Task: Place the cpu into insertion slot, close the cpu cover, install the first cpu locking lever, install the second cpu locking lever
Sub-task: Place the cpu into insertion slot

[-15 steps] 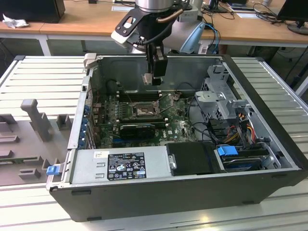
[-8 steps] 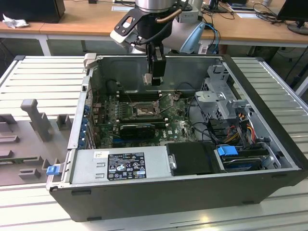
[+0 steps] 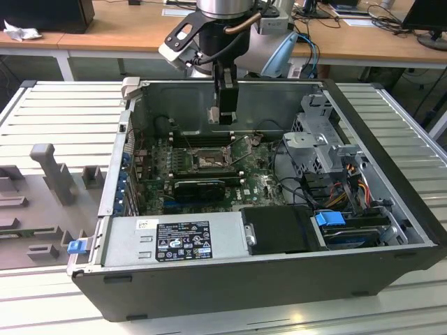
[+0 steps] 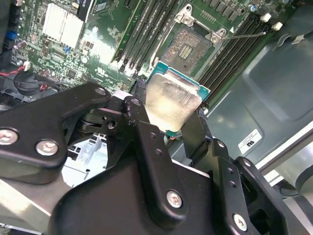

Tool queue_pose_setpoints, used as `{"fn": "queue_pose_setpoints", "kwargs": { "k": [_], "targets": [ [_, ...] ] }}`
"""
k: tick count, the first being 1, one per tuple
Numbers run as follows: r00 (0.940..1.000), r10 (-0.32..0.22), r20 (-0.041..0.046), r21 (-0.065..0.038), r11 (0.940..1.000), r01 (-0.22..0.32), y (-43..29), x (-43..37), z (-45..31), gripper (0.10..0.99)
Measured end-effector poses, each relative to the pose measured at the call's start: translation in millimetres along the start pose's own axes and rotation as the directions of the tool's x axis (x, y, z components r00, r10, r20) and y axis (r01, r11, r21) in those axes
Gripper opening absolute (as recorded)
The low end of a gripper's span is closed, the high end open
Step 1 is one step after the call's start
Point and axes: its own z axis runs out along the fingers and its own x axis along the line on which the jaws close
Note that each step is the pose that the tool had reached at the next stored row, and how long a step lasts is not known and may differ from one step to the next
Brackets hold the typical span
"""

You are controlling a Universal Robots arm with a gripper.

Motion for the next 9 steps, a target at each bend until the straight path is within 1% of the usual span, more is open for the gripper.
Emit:
{"fn": "queue_pose_setpoints", "kwargs": {
  "k": [4, 9],
  "targets": [
    [0.9992, 0.040, 0.0029, -0.001, 0.9992, -0.040, 0.0, 0.0, 0.6, 0.529],
    [0.9961, 0.088, 0.0063, -0.002, 0.9961, -0.088, -0.1, 0.0, 1.2, 0.529]
  ]
}}
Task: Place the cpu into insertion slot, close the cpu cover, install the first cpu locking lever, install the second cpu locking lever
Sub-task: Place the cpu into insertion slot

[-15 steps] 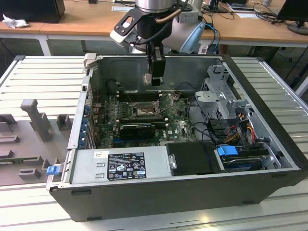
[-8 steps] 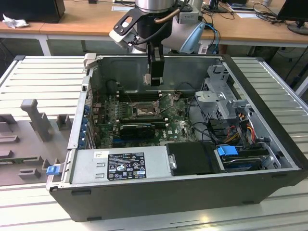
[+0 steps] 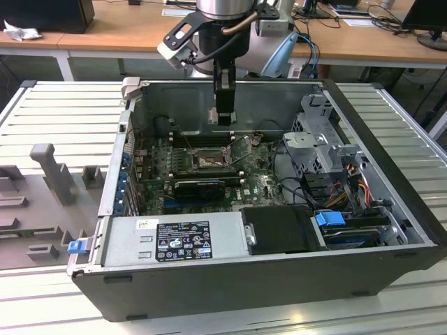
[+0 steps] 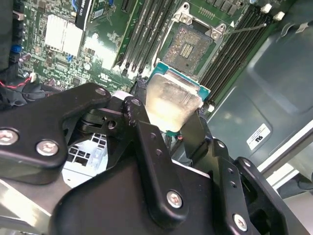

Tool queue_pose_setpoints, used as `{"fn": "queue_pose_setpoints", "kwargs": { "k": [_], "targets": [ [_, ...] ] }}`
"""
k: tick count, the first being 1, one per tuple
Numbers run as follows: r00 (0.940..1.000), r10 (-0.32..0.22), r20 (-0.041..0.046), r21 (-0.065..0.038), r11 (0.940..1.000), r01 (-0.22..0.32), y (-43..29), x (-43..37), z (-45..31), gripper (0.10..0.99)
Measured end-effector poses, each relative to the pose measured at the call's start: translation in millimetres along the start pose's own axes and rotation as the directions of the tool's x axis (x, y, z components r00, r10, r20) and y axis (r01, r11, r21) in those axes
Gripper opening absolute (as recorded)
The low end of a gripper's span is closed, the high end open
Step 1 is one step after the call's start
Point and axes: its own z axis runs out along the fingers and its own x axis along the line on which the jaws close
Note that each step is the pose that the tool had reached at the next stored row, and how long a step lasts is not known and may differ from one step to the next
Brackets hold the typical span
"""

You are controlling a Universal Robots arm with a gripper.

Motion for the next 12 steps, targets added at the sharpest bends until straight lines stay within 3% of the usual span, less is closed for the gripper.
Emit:
{"fn": "queue_pose_setpoints", "kwargs": {
  "k": [12],
  "targets": [
    [0.9978, 0.066, 0.0051, 0.000, 0.9978, -0.066, -0.4, -0.1, 5.1, 0.529]
  ]
}}
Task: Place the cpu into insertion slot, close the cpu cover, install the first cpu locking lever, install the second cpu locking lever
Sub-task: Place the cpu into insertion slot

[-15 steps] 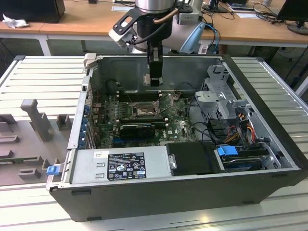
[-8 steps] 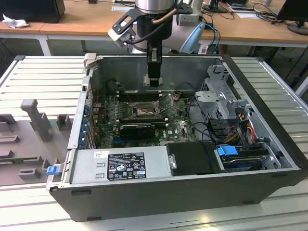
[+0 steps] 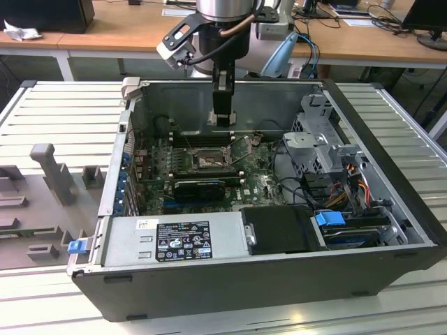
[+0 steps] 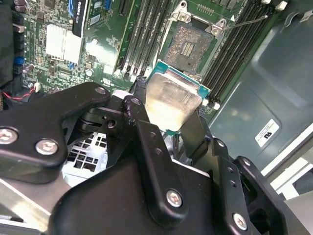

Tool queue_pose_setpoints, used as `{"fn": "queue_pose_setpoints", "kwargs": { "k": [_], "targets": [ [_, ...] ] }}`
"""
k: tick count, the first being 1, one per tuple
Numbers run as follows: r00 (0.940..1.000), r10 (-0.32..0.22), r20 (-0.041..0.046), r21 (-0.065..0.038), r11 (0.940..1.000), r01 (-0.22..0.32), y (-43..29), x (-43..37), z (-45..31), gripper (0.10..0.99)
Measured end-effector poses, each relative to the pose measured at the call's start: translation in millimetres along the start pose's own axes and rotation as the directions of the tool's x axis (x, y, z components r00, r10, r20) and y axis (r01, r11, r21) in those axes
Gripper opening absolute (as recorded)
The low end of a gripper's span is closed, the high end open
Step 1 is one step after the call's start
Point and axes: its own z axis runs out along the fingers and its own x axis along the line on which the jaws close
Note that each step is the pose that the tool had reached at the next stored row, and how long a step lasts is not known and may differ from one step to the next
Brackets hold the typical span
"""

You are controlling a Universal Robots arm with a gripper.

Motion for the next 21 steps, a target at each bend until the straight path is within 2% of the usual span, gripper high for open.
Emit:
{"fn": "queue_pose_setpoints", "kwargs": {
  "k": [5, 19, 21],
  "targets": [
    [1.0000, 0.004, 0.0005, 0.001, 1.0000, -0.004, -0.4, -0.1, 4.9, 0.529],
    [0.9999, 0.011, 0.0018, 0.005, 0.9999, -0.011, -0.9, -0.3, 12.3, 0.529],
    [0.9997, 0.023, 0.0039, 0.007, 0.9997, -0.023, -1.0, -0.3, 14.3, 0.529]
  ]
}}
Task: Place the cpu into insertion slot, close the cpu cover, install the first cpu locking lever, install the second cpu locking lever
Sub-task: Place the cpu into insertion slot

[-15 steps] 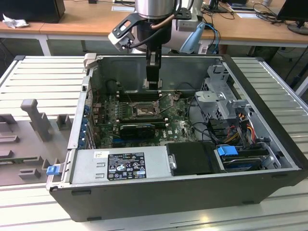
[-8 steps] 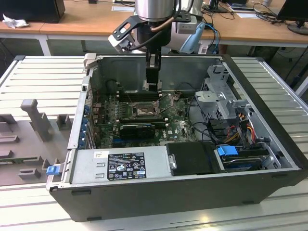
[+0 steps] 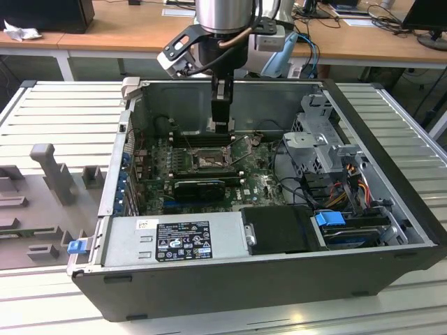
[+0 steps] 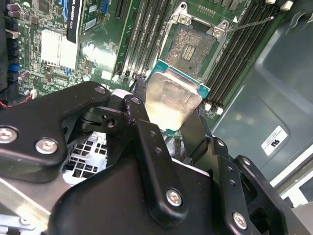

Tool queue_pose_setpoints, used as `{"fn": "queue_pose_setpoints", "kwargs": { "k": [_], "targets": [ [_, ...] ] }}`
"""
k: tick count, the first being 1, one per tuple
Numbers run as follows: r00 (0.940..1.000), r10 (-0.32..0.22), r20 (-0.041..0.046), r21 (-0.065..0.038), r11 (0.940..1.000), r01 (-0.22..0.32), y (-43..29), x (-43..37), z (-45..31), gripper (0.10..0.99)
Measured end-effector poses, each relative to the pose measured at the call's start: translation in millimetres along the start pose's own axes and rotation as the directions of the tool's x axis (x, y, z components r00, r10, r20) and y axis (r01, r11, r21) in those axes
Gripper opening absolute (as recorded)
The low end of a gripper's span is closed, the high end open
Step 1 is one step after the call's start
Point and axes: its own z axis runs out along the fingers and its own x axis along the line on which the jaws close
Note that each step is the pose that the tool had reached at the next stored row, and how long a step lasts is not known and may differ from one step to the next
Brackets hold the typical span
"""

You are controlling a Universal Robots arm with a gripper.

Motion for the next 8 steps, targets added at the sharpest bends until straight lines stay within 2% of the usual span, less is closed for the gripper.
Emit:
{"fn": "queue_pose_setpoints", "kwargs": {
  "k": [3, 5, 8],
  "targets": [
    [1.0000, -0.010, 0.0006, 0.003, 0.9999, 0.010, -0.5, -0.1, 7.6, 0.529],
    [0.9985, -0.054, -0.0023, 0.004, 0.9985, 0.054, -0.7, -0.2, 11.2, 0.529],
    [0.9932, -0.116, -0.0064, 0.005, 0.9932, 0.117, -1.0, -0.3, 15.0, 0.529]
  ]
}}
